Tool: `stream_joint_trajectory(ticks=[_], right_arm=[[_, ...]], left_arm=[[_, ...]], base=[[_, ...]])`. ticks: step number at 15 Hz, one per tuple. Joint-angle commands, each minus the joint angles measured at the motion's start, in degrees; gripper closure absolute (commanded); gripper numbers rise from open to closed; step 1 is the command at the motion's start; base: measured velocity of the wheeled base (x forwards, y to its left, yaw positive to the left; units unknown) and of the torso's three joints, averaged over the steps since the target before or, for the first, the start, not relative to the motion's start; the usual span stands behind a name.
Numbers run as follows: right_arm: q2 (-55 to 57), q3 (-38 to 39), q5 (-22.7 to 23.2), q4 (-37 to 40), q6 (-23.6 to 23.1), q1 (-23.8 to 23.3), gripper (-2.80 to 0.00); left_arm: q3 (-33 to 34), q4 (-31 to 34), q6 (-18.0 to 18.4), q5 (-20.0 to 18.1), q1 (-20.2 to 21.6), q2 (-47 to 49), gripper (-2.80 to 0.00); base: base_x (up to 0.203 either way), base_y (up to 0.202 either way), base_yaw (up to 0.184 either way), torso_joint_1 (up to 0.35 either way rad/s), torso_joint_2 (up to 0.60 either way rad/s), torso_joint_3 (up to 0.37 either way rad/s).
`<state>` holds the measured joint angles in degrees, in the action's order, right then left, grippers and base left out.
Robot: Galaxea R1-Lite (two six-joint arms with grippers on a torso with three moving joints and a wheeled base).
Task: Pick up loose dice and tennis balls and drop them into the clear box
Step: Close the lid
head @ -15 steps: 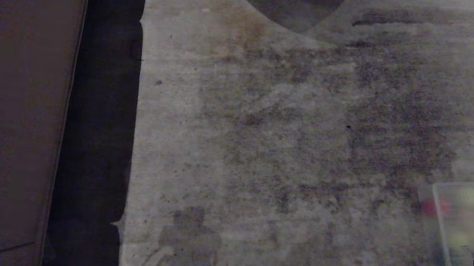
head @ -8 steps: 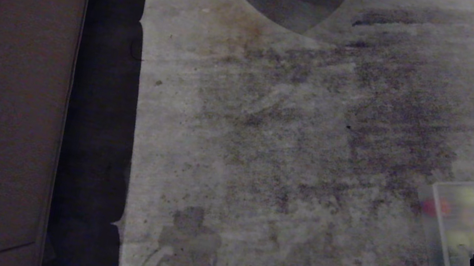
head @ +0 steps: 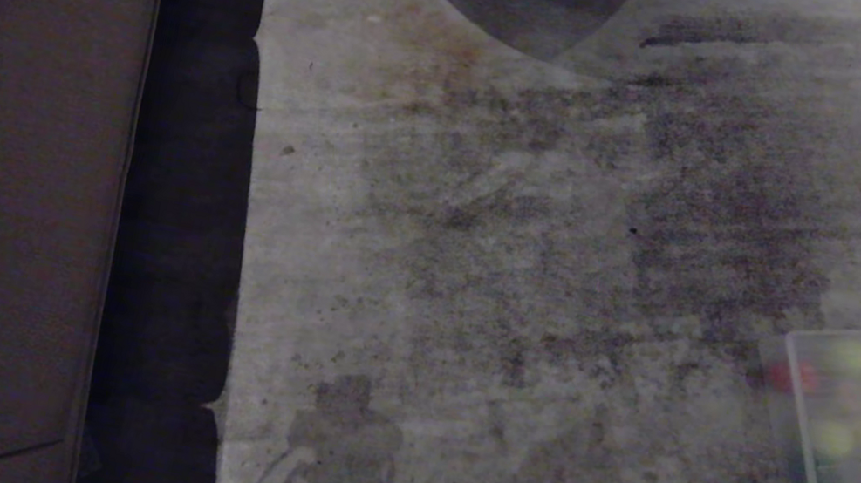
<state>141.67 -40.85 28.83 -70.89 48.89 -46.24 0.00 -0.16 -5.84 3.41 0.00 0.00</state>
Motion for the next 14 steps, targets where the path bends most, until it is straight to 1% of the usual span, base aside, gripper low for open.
stream_joint_trajectory(ticks=[1, 3, 4, 5, 6, 7, 8, 9, 10, 11, 12, 14], right_arm=[[-8.6, 4.0, 1.5, -0.4, 0.0, -0.6, 0.00], [-17.5, 8.4, 5.2, 0.3, -2.5, -0.8, 0.00], [-22.9, 11.3, 7.3, 1.4, -5.1, -0.7, 0.00], [-28.4, 14.3, 9.0, 3.2, -9.0, -0.3, 0.00], [-33.9, 17.6, 10.1, 5.9, -14.2, 0.3, 0.00], [-39.7, 21.2, 11.0, 9.9, -21.7, 1.1, 0.00], [-45.2, 24.6, 11.6, 15.3, -30.4, 2.1, 0.00], [-50.6, 27.3, 12.0, 20.4, -36.9, 3.2, 0.00], [-55.9, 30.1, 12.0, 25.0, -42.3, 5.1, 0.00], [-61.0, 32.4, 11.1, 28.2, -45.7, 7.7, 0.00], [-66.4, 34.5, 9.4, 30.6, -47.6, 10.9, 0.00], [-77.2, 37.8, 5.1, 35.4, -49.6, 19.1, 0.00]], left_arm=[[0.1, 0.0, 0.0, 0.0, 0.0, 0.1, 0.00], [0.1, 0.0, 0.0, 0.0, 0.0, 0.0, 0.00], [0.1, 0.0, 0.0, 0.0, 0.0, 0.1, 0.00], [0.1, 0.0, 0.0, 0.0, 0.0, 0.1, 0.00], [0.1, 0.0, 0.0, 0.0, 0.0, 0.1, 0.00], [0.1, 0.0, 0.0, 0.0, 0.0, 0.0, 0.00], [0.1, 0.0, 0.0, 0.0, 0.0, 0.1, 0.00], [0.1, 0.0, 0.0, 0.0, 0.0, 0.0, 0.00], [0.1, 0.0, 0.0, 0.0, 0.0, 0.0, 0.00], [0.1, 0.0, 0.0, 0.0, 0.0, 0.1, 0.00], [0.1, 0.0, 0.0, 0.0, 0.0, 0.0, 0.00], [0.1, 0.0, 0.0, 0.0, 0.0, 0.1, 0.00]], base=[[0.000, 0.000, 0.000, 0.000, 0.00, 0.000], [0.000, 0.000, 0.000, 0.000, 0.00, 0.000], [0.000, 0.000, 0.000, 0.000, 0.00, 0.000], [0.000, 0.000, 0.000, 0.000, 0.00, 0.000], [0.000, 0.000, 0.000, 0.000, 0.00, 0.000], [0.000, 0.000, 0.000, 0.000, 0.00, 0.000], [0.000, 0.000, 0.000, 0.000, 0.00, 0.000], [0.000, 0.000, 0.000, 0.000, 0.00, 0.000], [0.000, 0.000, 0.000, 0.000, 0.00, 0.000], [0.000, 0.000, 0.000, 0.000, 0.00, 0.000], [0.000, 0.000, 0.000, 0.000, 0.00, 0.000], [0.000, 0.000, 0.000, 0.000, 0.00, 0.000]])
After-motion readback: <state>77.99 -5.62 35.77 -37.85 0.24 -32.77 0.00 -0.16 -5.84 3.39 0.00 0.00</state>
